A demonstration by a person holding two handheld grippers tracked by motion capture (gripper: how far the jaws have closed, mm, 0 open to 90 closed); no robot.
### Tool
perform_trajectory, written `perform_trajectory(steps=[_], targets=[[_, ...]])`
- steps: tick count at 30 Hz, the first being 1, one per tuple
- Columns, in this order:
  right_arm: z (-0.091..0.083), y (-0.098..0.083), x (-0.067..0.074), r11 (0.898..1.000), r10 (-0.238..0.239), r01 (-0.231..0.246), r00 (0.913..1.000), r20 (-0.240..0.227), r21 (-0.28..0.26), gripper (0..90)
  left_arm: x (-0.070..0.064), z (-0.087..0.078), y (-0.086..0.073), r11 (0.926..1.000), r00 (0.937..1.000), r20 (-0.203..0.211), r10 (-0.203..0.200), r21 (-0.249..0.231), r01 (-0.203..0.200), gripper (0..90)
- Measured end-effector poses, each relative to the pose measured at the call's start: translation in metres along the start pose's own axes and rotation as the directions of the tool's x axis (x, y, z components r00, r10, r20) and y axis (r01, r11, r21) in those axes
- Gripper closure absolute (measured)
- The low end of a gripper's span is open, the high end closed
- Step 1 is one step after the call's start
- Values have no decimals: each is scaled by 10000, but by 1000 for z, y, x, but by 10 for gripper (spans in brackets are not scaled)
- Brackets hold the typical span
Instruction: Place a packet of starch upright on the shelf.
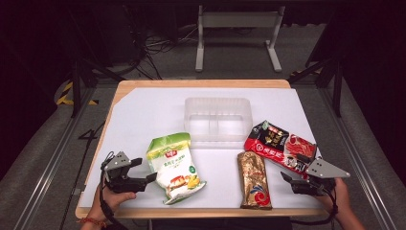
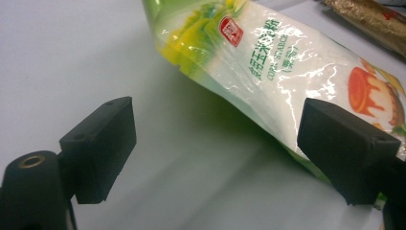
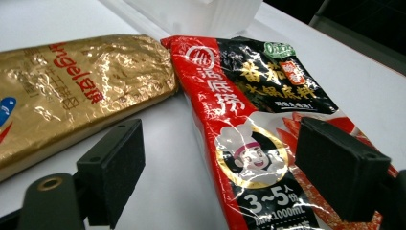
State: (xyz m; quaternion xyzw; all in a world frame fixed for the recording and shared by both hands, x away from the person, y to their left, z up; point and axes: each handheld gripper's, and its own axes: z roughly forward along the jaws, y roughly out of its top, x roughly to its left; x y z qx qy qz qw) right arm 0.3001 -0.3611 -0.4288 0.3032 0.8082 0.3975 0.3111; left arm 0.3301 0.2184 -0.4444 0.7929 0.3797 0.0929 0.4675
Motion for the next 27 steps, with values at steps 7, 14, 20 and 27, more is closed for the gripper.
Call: perform_trajectory(steps=[7,14,20,27], targets=[[4,6,3,9995,-311,311,9995,-62,-33,184,0,11,4,9998,9995,308,-30,210,23,266],[10,6,7,9985,-515,520,9983,-272,164,184,6,29,18,9996,9979,603,-237,191,225,264],[9,5,5,9992,-376,379,9990,-257,113,183,7,45,30,9990,9932,1096,-398,226,375,289],[10,5,5,9993,-367,370,9989,-299,113,183,11,56,34,9984,9870,1519,-526,280,489,573]])
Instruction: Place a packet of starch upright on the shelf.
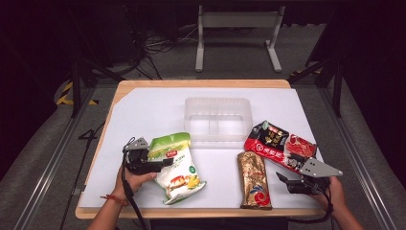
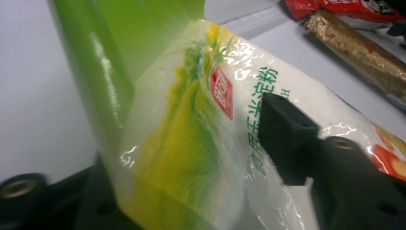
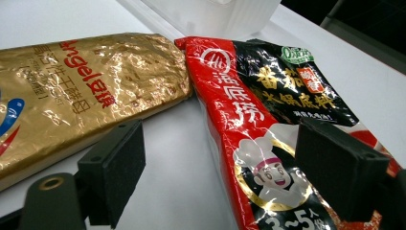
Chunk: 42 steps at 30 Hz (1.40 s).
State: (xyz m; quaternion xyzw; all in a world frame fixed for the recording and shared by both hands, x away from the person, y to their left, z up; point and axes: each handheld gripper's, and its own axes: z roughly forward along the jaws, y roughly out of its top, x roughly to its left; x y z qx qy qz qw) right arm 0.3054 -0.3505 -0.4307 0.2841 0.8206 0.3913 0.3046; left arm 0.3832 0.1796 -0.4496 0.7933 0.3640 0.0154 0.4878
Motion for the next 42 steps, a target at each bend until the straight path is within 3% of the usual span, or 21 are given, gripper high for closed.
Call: perform_trajectory(steps=[1,4,8,24,30,34,40,42], targets=[[0,0,0,10000,0,0,10000,0,0,183,0,-1,1,9998,9998,-26,201,-51,-201,573],[0,0,0,10000,-42,42,10000,24,10,183,-4,-2,5,9991,9994,-46,331,-257,-332,753],[-1,0,0,10000,-45,44,10000,45,23,183,-8,-2,7,9973,9976,-137,673,-285,-677,895],[-2,0,0,10000,-58,58,10000,36,-35,184,-23,-10,12,9865,9922,-192,1232,-1068,-1245,900],[-3,-1,-1,10000,-22,22,10000,73,-52,183,-38,-20,22,9706,9837,-209,1785,-1602,-1796,900],[-3,0,0,10000,-1,1,10000,47,-76,183,-45,-23,27,9666,9834,-145,1809,-1818,-1805,900],[-5,0,-2,9999,48,-46,9999,104,-140,183,-59,-28,41,9544,9762,-351,2140,-2055,-2166,900],[-5,-1,-2,9999,68,-66,9999,120,-151,183,-64,-31,45,9466,9734,-446,2249,-2267,-2291,900]])
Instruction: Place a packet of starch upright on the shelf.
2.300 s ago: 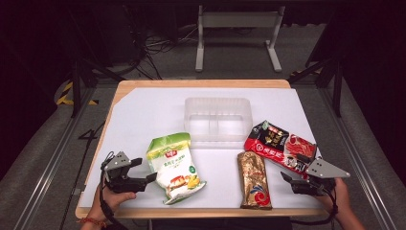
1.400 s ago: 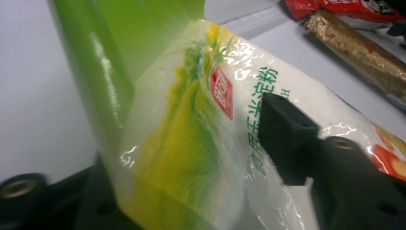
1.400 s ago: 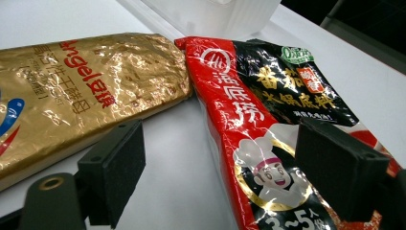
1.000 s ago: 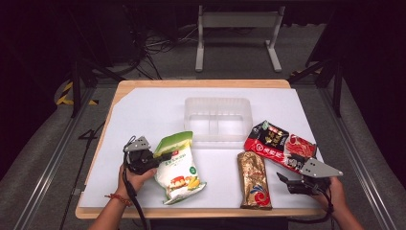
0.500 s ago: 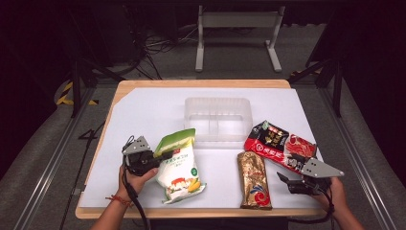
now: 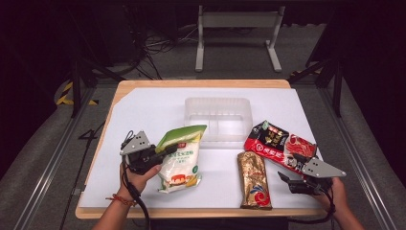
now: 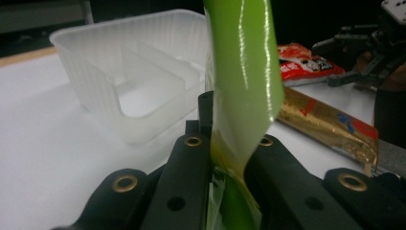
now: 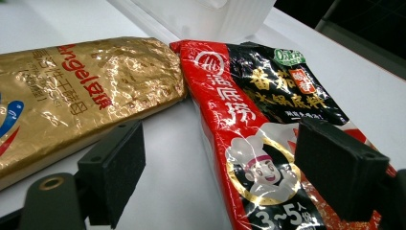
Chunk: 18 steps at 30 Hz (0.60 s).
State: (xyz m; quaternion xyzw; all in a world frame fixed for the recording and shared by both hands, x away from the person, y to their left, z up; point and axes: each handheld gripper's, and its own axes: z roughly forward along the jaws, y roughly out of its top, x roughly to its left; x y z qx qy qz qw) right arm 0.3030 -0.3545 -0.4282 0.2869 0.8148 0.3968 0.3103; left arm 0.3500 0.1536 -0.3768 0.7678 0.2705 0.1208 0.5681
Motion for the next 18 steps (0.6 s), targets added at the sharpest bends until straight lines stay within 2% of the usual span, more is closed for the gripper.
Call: perform_trajectory(steps=[4,10,18], targets=[[0,0,0,10000,-18,18,10000,23,18,183,-4,-1,8,9998,9998,-200,83,-163,-86,900],[0,-1,-1,10000,19,-19,10000,28,-1,183,-3,-5,15,9991,9970,-776,-18,-428,-15,900],[0,-1,-1,10000,8,-8,10000,56,-27,183,-2,-1,25,9967,9939,-1086,-196,-803,109,900]])
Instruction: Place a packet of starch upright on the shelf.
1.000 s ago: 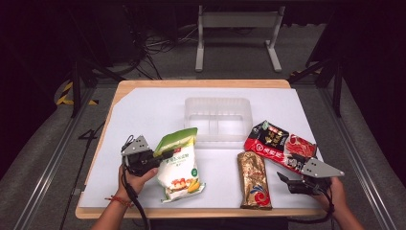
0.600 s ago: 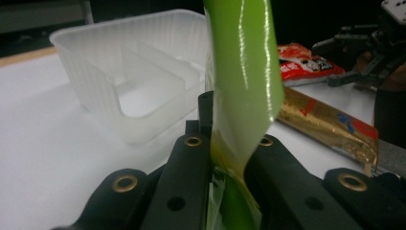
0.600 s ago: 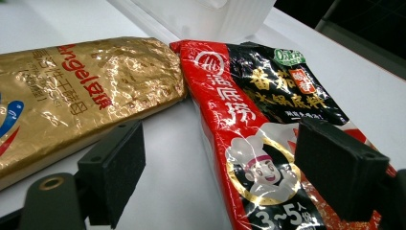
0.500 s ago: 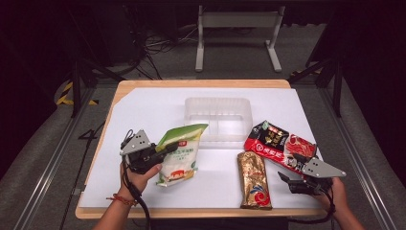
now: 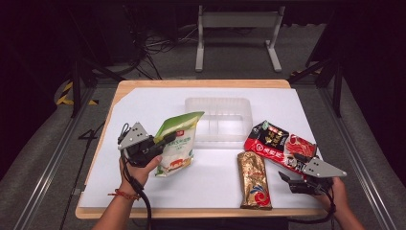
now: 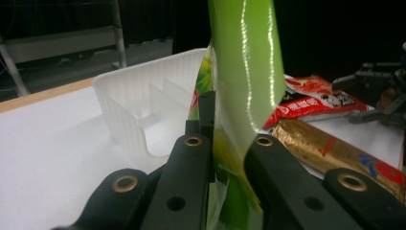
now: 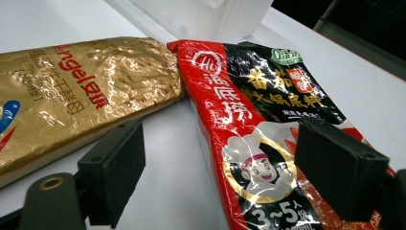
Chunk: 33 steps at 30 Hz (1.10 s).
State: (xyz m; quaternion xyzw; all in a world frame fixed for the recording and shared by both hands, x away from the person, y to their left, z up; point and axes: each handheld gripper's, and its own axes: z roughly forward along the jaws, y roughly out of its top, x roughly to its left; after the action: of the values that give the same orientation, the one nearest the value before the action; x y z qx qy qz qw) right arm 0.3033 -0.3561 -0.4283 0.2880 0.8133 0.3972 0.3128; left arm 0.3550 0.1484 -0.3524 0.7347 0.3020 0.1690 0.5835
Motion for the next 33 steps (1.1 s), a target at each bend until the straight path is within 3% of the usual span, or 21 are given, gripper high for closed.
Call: perform_trajectory(steps=[7,16,22,32,33], targets=[[0,0,0,10000,-21,21,10000,-24,12,183,3,9,14,9979,9987,-248,-443,-485,431,900],[0,-1,-1,10000,-3,3,10000,-15,-6,183,1,29,43,9960,9979,-585,-290,-856,239,900],[0,-1,-1,10000,-12,12,10000,-61,-9,180,4,39,55,9943,9957,-817,-438,-1004,355,900],[-2,-1,-2,9999,0,0,10000,16,-103,178,15,72,65,9933,9856,-1438,-885,-860,767,900],[-2,-1,-3,9999,7,-7,10000,5,-104,178,19,78,66,9919,9837,-1441,-1080,-826,968,900]])
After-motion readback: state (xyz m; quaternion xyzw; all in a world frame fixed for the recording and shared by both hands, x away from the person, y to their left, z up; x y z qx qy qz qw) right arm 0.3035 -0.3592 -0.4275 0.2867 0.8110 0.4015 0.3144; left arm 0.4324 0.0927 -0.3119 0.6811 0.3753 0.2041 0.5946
